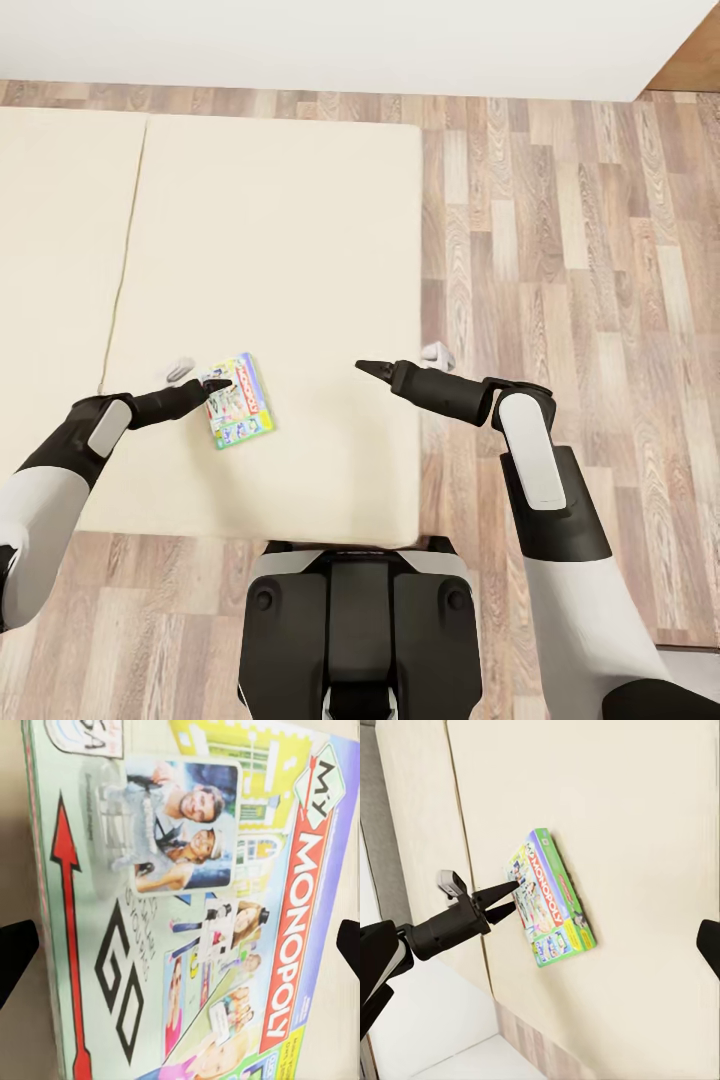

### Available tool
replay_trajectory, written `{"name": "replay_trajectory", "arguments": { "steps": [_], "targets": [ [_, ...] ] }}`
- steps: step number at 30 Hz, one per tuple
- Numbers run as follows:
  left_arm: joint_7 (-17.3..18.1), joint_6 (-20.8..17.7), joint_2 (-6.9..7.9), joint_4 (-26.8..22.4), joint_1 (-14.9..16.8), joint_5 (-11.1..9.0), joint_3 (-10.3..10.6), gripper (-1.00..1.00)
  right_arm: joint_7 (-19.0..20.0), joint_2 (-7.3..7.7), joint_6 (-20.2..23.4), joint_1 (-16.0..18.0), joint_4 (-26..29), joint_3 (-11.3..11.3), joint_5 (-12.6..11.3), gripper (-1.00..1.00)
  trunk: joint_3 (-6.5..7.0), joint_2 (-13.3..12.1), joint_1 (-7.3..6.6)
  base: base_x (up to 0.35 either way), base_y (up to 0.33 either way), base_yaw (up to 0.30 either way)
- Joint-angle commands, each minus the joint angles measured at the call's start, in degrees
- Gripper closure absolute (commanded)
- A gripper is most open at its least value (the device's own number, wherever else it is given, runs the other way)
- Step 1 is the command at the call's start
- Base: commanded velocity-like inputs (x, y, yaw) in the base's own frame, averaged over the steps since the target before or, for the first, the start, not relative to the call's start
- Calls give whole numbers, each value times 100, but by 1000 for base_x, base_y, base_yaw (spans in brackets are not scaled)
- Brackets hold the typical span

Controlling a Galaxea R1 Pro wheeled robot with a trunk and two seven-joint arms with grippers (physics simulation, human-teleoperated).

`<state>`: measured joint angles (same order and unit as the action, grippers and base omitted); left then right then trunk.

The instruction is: Put all the toys in the child's room - the three board games (two on the bed and one on the table), the two jigsaw puzzles on the table, and the tennis ball on the table - inside the toy box on the table in the child's room.

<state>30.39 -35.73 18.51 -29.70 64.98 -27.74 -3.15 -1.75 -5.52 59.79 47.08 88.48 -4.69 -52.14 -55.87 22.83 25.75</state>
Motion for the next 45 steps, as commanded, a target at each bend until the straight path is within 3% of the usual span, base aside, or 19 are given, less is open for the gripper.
{"name": "replay_trajectory", "arguments": {
  "steps": [1, 45],
  "targets": [
    [10, -40, -3, -1, 2, -13, -19, -100, -18, -2, 21, 4, 3, 3, -16, -100, -6, 9, 3, 0, -118, 0],
    [11, -37, -53, -9, 1, -13, -22, -100, -18, -2, 21, 9, 3, 8, -23, -100, -6, 9, 3, 0, -134, 0]
  ]
}}
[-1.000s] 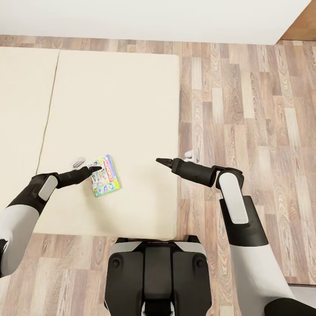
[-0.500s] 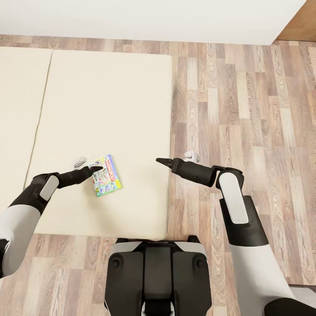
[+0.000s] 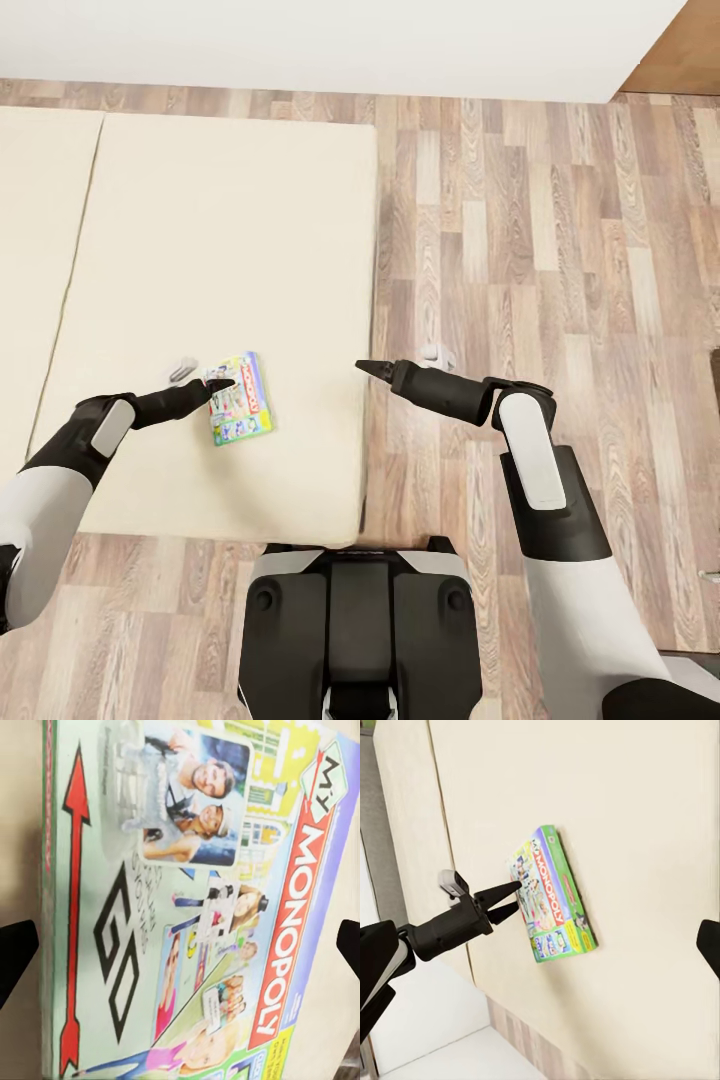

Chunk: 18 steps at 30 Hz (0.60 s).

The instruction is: Put all the toys in the child's room - the three board games (two on the bed and one on the table), the two jigsaw puzzles on the table, and the tennis ball on the table - inside the toy box on the table in the child's room.

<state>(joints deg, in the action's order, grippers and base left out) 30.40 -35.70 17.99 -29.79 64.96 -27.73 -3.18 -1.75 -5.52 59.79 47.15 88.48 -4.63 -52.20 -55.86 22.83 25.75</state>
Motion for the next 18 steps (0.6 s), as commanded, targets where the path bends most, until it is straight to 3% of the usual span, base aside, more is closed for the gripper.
{"name": "replay_trajectory", "arguments": {
  "steps": [1, 18],
  "targets": [
    [10, -40, -3, 0, 2, -14, -18, -100, -18, -2, 21, 0, 3, 2, -16, -100, -6, 9, 4, 0, -144, 0],
    [10, -35, -6, 0, 1, -15, -17, -100, -18, -2, 21, 2, 3, -3, -18, -100, -6, 9, 4, 0, -157, 0]
  ]
}}
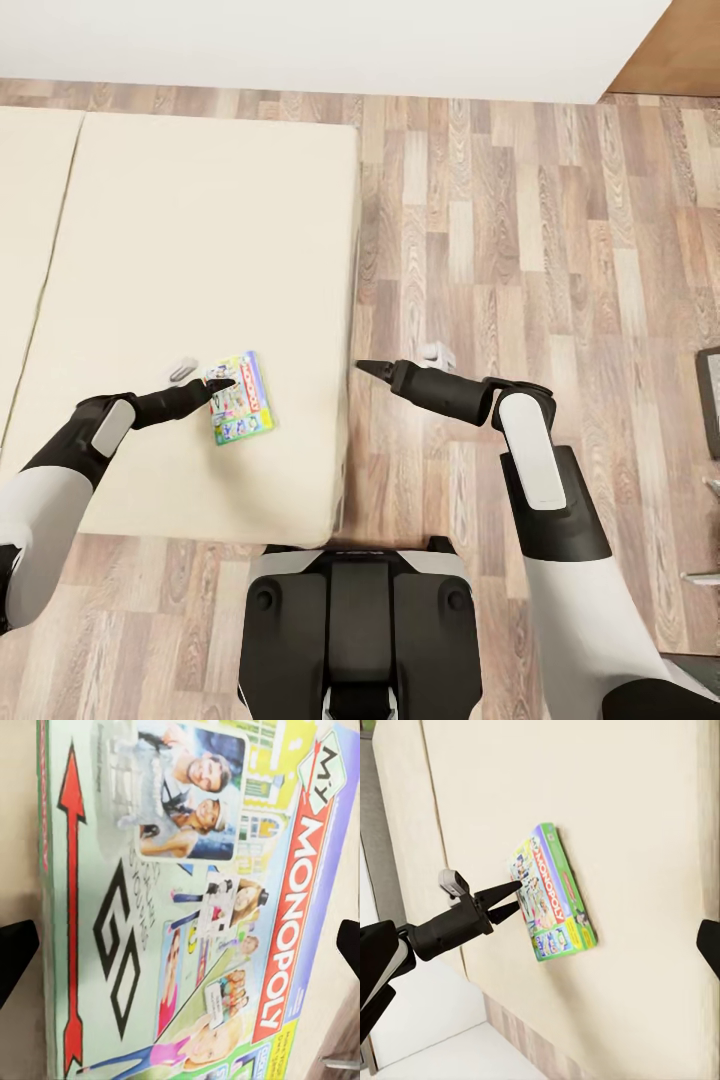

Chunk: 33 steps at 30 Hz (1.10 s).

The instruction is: Put all the toys in the child's room - the three board games (two on the bed and one on the table), the two jigsaw puzzles on the table, and the tennis ball on the table - inside the toy box on the table in the child's room.

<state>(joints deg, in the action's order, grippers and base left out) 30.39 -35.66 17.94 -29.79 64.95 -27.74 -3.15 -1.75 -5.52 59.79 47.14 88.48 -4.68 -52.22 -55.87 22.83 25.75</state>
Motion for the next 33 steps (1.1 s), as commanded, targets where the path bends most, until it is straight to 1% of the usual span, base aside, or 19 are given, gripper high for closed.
{"name": "replay_trajectory", "arguments": {
  "steps": [1, 16, 31, 33],
  "targets": [
    [10, -39, -1, -1, 3, -13, -19, -100, -18, -2, 21, 4, 2, 3, -16, -100, -6, 9, 3, 0, -102, 0],
    [10, -38, -2, -1, 0, -13, -19, -100, -18, -2, 21, 1, -1, 4, -16, -100, -6, 9, 3, 0, -131, 0],
    [10, -43, -2, -1, 2, -12, -19, -100, -18, -2, 21, 0, -6, 6, -16, -100, -6, 9, 3, 0, -14, 0],
    [10, -46, -2, -1, 4, -16, -19, -100, -18, -5, 21, -1, -6, 10, -16, -100, -6, 9, 3, 0, -150, 0]
  ]
}}
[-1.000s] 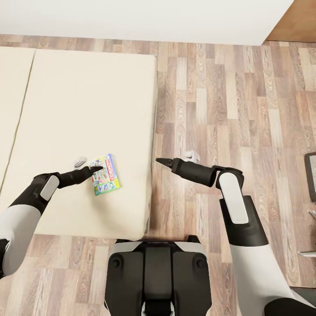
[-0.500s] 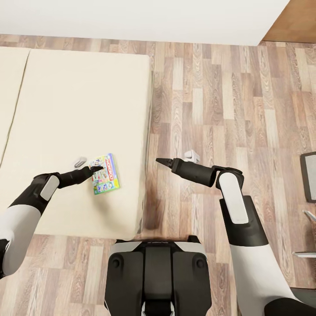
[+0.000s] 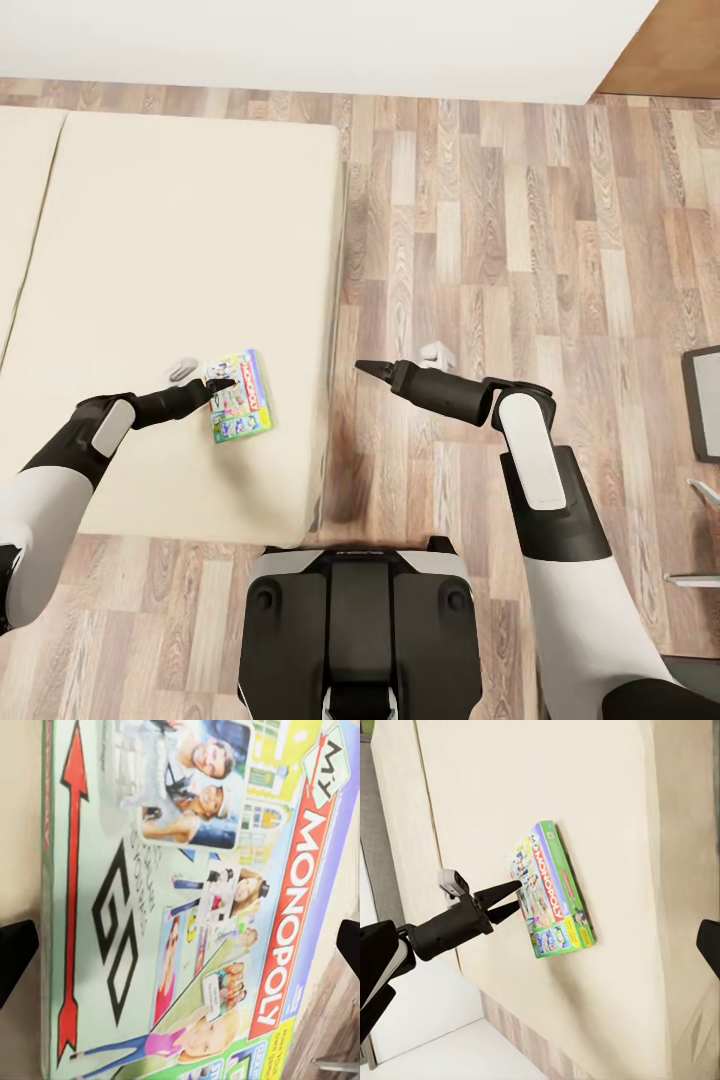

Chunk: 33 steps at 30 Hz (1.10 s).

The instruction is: Put all the toys in the child's room - the three board games (two on the bed and one on the table), the two jigsaw puzzles on the table, and the tennis ball on the table - inside the toy box on the table in the child's room.

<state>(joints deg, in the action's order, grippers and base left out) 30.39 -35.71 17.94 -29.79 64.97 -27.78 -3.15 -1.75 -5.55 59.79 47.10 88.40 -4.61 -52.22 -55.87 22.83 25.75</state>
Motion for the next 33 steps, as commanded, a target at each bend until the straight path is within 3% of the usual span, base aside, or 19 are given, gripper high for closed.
{"name": "replay_trajectory", "arguments": {
  "steps": [1, 33],
  "targets": [
    [10, -40, -1, -1, 1, -12, -19, -100, -18, -1, 21, 2, 2, 3, -16, -100, -6, 9, 3, 0, -201, 0],
    [10, -34, -1, -1, 1, -10, -28, -100, -18, 0, 21, 4, 2, 4, -12, -100, -6, 9, 3, 0, -18, 0]
  ]
}}
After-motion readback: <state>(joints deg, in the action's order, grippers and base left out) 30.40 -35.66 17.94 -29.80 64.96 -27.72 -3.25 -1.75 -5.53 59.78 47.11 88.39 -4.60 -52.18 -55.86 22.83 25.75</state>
